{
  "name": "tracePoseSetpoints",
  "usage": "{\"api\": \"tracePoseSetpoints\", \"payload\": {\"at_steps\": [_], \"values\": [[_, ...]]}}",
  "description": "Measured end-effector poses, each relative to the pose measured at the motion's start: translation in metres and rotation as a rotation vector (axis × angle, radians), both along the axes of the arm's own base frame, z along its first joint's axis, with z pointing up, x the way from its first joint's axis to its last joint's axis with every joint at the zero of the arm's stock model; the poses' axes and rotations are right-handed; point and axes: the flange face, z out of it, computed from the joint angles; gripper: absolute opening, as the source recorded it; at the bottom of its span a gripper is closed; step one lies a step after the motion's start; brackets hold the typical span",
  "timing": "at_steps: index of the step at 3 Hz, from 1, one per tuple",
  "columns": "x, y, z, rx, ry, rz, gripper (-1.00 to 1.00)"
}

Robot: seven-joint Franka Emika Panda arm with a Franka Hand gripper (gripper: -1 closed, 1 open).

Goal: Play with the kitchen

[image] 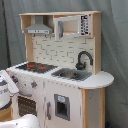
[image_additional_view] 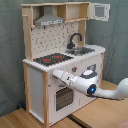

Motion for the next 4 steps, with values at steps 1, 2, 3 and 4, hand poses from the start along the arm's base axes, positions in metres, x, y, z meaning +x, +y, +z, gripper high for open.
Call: {"api": "tracePoseSetpoints", "payload": {"at_steps": [1,2,3,4], "values": [[0.0000,0.0001,0.0001,0.107,0.003,-0.002,-1.00],[0.0000,0.0003,0.0003,0.231,0.007,-0.004,-1.00],[0.0001,0.0003,0.0005,0.351,0.010,-0.006,-1.00],[0.0001,0.0004,0.0007,0.462,0.014,-0.009,-1.00]]}}
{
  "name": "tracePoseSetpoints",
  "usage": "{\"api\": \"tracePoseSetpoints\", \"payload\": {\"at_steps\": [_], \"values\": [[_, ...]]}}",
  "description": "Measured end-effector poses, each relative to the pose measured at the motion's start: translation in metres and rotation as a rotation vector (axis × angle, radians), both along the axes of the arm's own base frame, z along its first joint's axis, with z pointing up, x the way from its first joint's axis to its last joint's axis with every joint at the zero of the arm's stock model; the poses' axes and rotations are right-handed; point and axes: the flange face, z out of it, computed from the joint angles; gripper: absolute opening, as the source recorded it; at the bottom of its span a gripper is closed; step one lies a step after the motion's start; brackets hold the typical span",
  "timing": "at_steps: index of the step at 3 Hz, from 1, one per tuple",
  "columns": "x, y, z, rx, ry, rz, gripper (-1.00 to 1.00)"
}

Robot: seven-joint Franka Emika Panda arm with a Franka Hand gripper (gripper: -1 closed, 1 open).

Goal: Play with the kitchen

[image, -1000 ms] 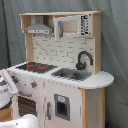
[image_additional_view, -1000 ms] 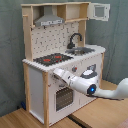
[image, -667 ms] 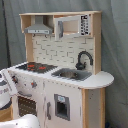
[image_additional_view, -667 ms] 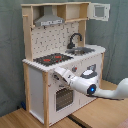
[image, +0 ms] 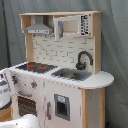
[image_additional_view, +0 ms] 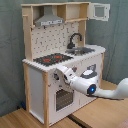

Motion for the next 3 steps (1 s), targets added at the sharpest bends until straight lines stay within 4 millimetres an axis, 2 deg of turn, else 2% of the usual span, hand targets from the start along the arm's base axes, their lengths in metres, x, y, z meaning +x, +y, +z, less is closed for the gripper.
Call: {"api": "tracePoseSetpoints", "payload": {"at_steps": [1,2,3], "values": [[0.0000,0.0001,0.0002,0.087,0.002,-0.002,-1.00],[0.0000,0.0000,0.0001,0.091,0.003,-0.002,1.00],[0.0001,-0.0003,-0.0008,0.100,0.004,-0.003,1.00]]}}
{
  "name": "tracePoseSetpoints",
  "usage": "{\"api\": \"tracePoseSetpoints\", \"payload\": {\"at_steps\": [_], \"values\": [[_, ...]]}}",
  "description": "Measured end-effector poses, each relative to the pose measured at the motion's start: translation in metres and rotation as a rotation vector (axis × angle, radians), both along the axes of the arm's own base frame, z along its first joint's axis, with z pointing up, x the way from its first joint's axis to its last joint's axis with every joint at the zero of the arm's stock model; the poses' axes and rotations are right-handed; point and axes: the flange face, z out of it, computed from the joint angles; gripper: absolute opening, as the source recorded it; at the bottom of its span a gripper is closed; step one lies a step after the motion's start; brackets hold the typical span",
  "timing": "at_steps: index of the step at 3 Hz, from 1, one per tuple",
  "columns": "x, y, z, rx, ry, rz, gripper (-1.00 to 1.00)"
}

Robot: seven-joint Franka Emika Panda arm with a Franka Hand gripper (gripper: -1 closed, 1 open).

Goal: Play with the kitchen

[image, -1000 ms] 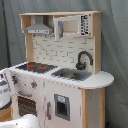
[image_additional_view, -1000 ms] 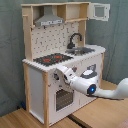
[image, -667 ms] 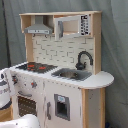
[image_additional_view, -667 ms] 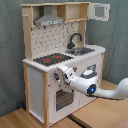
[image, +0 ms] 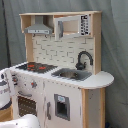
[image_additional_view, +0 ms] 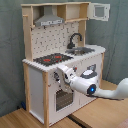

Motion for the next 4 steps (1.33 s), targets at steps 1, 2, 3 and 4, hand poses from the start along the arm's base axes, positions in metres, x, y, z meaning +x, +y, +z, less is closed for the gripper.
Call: {"api": "tracePoseSetpoints", "payload": {"at_steps": [1,2,3,4], "values": [[-0.012,-0.008,-0.007,-0.050,-0.006,-0.056,1.00],[-0.028,-0.023,-0.003,-0.071,-0.014,-0.084,1.00],[-0.049,-0.036,0.001,-0.083,-0.021,-0.103,1.00],[-0.062,-0.048,0.010,-0.143,-0.032,-0.126,1.00]]}}
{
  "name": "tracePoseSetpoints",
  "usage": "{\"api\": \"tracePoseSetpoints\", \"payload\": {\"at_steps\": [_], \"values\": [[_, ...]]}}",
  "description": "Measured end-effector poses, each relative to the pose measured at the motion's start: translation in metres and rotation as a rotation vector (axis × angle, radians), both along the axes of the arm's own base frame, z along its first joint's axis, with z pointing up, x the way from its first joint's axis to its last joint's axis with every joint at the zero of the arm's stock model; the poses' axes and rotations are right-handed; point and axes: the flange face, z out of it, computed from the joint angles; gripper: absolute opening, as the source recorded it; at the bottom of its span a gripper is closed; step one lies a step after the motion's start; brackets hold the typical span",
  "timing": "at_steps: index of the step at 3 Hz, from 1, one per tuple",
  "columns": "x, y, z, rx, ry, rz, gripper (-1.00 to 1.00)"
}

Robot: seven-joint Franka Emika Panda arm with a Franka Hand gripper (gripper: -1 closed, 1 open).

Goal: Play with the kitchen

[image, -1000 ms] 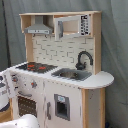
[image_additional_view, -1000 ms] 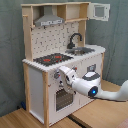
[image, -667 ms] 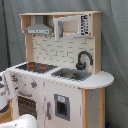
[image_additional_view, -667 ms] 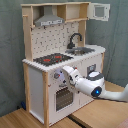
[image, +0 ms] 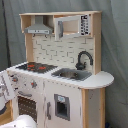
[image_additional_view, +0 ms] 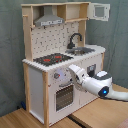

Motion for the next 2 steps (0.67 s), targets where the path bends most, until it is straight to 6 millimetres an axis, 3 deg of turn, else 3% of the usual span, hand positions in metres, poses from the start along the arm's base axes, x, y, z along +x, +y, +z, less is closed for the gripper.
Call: {"api": "tracePoseSetpoints", "payload": {"at_steps": [2], "values": [[-0.013,-0.004,0.057,-0.100,-0.054,-0.068,1.00]]}}
